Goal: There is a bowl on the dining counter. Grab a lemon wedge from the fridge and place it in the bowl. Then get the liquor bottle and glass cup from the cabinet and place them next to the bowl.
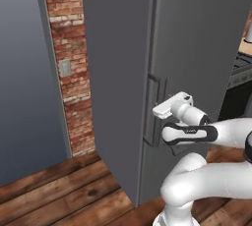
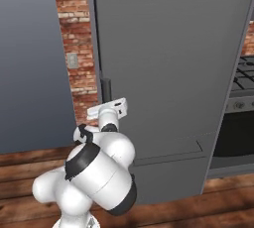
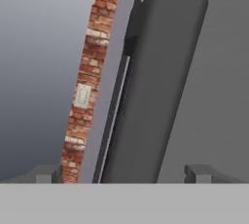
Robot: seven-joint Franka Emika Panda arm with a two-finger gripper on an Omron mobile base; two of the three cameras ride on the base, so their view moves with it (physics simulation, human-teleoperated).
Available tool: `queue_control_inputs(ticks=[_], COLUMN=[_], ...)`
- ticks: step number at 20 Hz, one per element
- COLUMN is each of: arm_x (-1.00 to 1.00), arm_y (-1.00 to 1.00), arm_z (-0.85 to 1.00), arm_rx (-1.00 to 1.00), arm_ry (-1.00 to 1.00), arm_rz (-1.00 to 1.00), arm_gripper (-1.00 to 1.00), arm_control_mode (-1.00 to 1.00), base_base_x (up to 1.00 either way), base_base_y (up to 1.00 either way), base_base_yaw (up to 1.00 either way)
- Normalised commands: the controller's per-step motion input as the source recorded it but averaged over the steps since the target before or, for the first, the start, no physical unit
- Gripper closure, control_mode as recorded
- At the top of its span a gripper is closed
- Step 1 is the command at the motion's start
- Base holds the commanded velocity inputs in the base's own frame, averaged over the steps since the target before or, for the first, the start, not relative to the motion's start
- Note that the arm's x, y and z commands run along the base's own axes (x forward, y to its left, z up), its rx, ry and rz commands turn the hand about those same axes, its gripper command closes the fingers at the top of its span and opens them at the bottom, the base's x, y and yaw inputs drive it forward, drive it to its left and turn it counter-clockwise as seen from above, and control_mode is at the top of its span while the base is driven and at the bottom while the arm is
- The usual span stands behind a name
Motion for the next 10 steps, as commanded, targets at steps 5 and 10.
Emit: queue_control_inputs(ticks=[5,10], arm_x=[0.64,0.41], arm_y=[0.05,0.01], arm_z=[0.0,0.0], arm_rx=[0.0,0.0], arm_ry=[0.07,0.05], arm_rz=[-0.03,0.0], arm_gripper=[1.0,1.0], arm_control_mode=[-1.0,-1.0], base_base_x=[0.0,0.0], base_base_y=[0.0,0.0], base_base_yaw=[0.0,0.0])
